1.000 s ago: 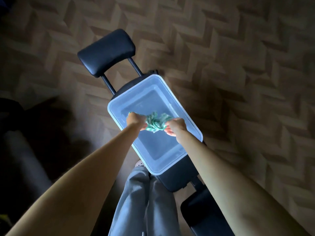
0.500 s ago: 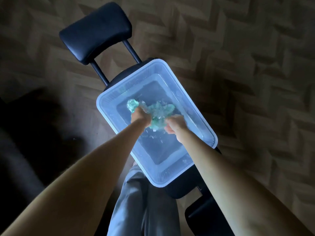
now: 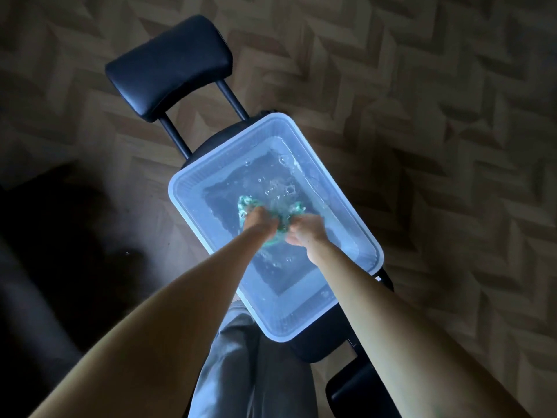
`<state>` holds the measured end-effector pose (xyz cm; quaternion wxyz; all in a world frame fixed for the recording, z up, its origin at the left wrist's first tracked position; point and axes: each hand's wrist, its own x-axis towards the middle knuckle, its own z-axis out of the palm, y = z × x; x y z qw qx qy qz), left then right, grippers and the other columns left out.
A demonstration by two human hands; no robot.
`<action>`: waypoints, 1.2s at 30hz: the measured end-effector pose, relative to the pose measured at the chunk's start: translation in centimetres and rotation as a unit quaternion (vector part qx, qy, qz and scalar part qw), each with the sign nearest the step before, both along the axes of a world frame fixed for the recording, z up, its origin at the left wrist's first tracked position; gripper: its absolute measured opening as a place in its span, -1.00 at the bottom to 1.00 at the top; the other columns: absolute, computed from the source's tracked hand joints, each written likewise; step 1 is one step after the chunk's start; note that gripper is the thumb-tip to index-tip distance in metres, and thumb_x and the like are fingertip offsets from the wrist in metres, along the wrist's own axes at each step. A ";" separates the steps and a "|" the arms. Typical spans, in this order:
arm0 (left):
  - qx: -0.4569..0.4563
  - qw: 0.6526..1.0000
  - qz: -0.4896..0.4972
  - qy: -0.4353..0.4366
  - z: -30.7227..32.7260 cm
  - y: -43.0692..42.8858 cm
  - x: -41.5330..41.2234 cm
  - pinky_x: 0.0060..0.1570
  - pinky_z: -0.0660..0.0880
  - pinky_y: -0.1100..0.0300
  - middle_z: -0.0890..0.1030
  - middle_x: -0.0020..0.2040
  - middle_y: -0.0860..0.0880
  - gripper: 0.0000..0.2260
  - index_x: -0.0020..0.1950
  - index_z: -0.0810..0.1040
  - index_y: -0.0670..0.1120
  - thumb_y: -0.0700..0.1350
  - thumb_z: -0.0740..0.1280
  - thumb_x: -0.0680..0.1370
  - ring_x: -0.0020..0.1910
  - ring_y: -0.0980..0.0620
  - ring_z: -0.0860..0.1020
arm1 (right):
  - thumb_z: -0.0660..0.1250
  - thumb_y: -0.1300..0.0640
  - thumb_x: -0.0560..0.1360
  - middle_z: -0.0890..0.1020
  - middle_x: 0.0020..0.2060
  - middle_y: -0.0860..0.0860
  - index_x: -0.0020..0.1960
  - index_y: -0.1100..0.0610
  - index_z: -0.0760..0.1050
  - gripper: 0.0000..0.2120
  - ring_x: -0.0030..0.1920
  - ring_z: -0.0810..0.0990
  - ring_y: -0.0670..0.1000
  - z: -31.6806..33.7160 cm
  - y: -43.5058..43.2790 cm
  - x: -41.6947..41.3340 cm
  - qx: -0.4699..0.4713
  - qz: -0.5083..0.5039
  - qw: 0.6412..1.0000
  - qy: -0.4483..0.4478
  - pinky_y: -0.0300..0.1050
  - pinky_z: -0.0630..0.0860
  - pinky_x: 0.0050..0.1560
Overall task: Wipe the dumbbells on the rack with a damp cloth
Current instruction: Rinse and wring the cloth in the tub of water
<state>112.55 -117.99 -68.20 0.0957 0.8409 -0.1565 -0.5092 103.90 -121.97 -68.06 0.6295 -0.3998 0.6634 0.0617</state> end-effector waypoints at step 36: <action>-0.060 0.998 -0.012 0.015 8.5 -0.9 2.9 -0.21 0.42 0.17 0.53 -0.26 -0.14 -0.83 -0.18 0.56 -0.19 -0.14 0.24 0.51 -0.15 -0.13 0.56 | 0.23 0.43 0.45 0.55 -0.16 0.11 0.24 0.12 0.36 -0.59 -0.17 0.65 0.17 6.0 0.0 0.4 -0.170 0.188 0.966 -0.044 -0.23 0.58 -0.27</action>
